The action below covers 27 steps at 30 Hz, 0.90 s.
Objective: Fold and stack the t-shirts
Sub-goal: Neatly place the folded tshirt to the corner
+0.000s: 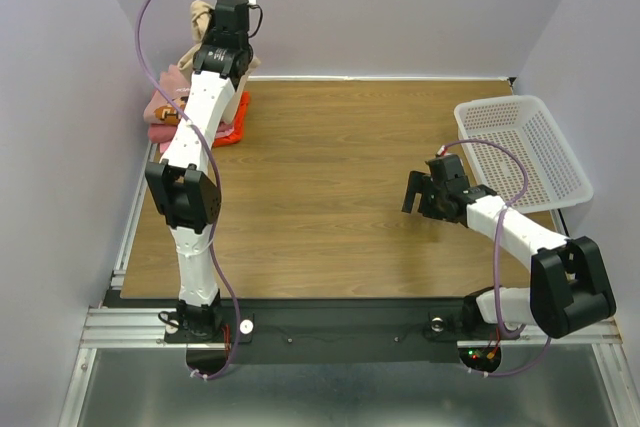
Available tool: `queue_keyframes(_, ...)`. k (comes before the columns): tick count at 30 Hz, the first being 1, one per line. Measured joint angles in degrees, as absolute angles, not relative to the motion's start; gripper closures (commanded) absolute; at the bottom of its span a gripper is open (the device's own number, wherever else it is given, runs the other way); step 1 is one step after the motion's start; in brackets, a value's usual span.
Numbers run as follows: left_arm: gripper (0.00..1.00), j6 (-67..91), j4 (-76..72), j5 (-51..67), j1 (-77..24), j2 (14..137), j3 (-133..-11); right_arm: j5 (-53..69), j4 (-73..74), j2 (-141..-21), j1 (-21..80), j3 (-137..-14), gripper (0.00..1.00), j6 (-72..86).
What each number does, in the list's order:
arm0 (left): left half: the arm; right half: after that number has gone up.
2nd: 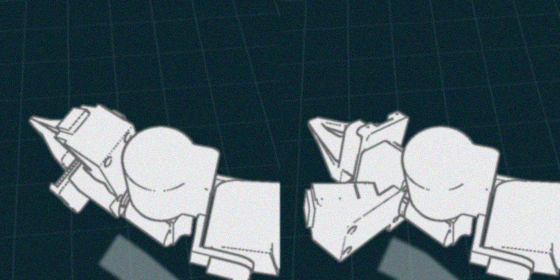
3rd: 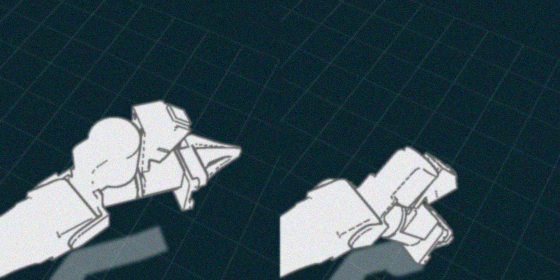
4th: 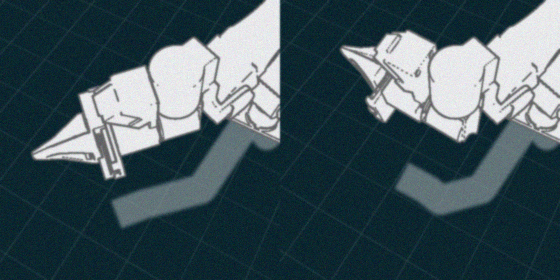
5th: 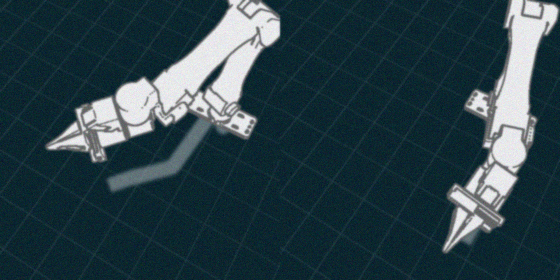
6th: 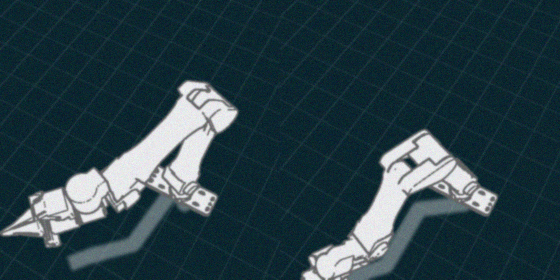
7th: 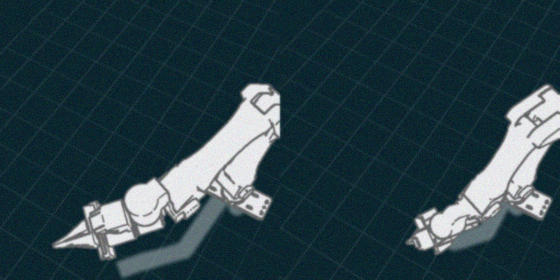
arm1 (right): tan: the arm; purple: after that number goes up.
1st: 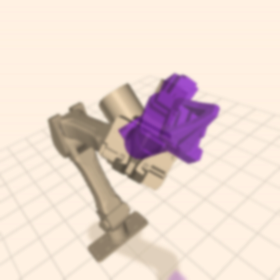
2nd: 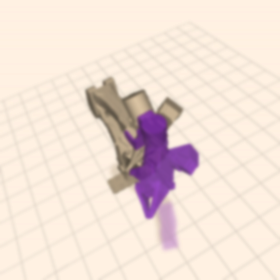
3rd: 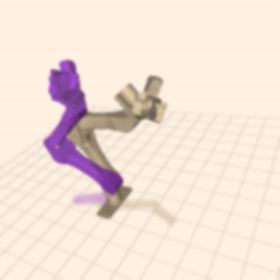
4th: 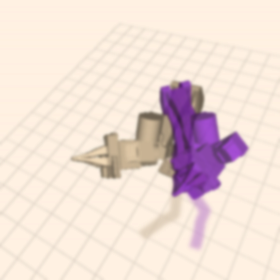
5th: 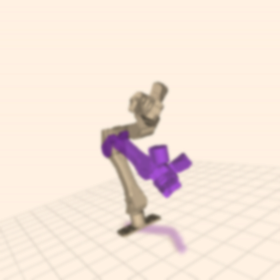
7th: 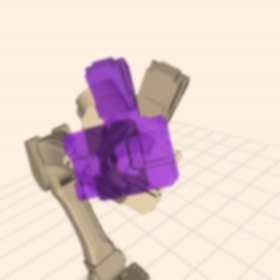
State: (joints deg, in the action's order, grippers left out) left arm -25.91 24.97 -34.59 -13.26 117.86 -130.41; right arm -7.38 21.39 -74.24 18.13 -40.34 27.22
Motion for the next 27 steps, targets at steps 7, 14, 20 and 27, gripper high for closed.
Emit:
queue_keyframes(7,1.00,-26.0,22.7,-36.5,-11.8,117.9,-130.3,-7.7,21.4,-74.4,18.1,-40.3,0.00,27.2)
queue_keyframes(14,1.00,-26.1,20.4,-35.9,-7.9,119.3,-127.9,-8.1,21.4,-75.6,18.1,-40.3,0.00,27.2)
queue_keyframes(20,0.93,-26.1,18.9,-36.1,-5.1,125.9,-127.9,-8.6,21.4,-77.2,18.1,-40.3,0.00,27.2)
queue_keyframes(27,0.02,-25.0,19.1,-38.4,-2.7,130.7,-127.9,-9.1,21.4,-78.2,18.1,-40.3,0.00,27.3)
